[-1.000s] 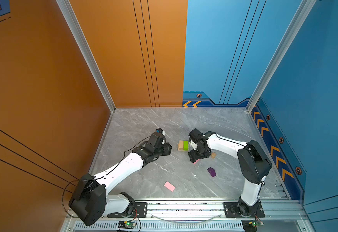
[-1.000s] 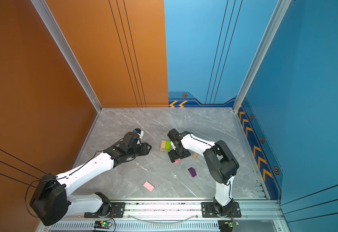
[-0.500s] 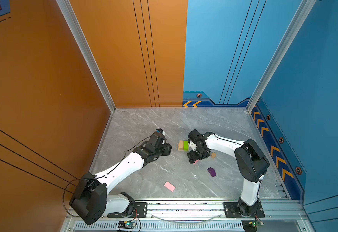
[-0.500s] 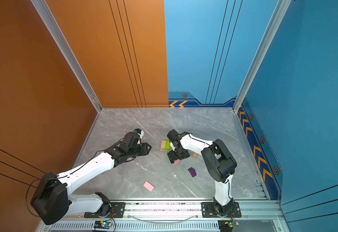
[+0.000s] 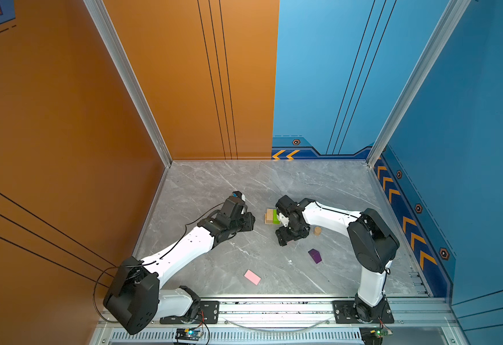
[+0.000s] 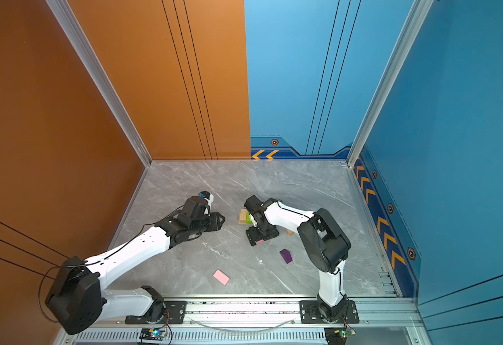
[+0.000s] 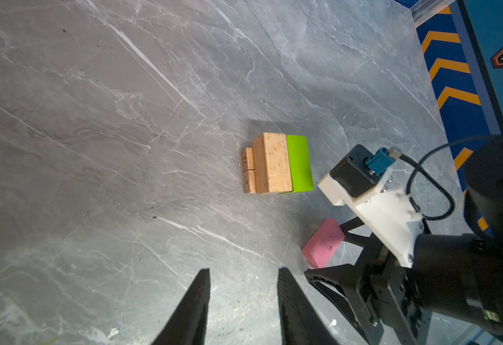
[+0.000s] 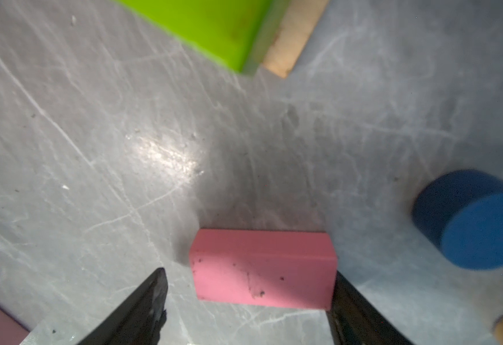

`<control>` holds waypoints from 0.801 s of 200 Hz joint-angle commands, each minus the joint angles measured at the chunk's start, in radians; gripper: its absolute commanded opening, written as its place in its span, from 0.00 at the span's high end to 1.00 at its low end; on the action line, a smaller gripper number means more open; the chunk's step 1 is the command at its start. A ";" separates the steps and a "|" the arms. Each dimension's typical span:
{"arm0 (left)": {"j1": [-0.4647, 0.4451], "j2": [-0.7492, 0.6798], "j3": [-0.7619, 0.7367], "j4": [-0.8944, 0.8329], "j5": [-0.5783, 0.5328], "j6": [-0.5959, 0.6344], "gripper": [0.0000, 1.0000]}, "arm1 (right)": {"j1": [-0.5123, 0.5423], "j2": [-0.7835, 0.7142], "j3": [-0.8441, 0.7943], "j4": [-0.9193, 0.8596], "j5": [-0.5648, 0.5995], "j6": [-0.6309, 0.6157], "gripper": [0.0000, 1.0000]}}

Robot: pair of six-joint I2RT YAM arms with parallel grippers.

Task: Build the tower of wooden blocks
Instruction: 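Close the right gripper on the pink bar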

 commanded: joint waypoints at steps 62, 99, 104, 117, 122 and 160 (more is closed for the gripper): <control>0.013 -0.026 -0.011 -0.012 -0.010 0.023 0.60 | 0.037 -0.056 -0.011 -0.025 0.071 0.074 0.17; 0.020 -0.025 -0.012 -0.010 -0.004 0.026 0.60 | 0.037 -0.059 0.001 -0.024 0.113 0.095 0.17; 0.021 -0.026 -0.013 -0.010 -0.003 0.025 0.60 | 0.038 -0.057 0.003 -0.024 0.119 0.096 0.17; 0.022 -0.026 -0.013 -0.010 -0.001 0.026 0.60 | 0.038 -0.053 0.010 -0.023 0.127 0.103 0.17; 0.022 -0.026 -0.014 -0.011 -0.002 0.026 0.60 | 0.038 -0.052 0.011 -0.021 0.129 0.107 0.17; 0.029 -0.026 -0.017 -0.010 0.002 0.026 0.60 | 0.046 -0.045 0.020 -0.001 0.137 0.129 0.17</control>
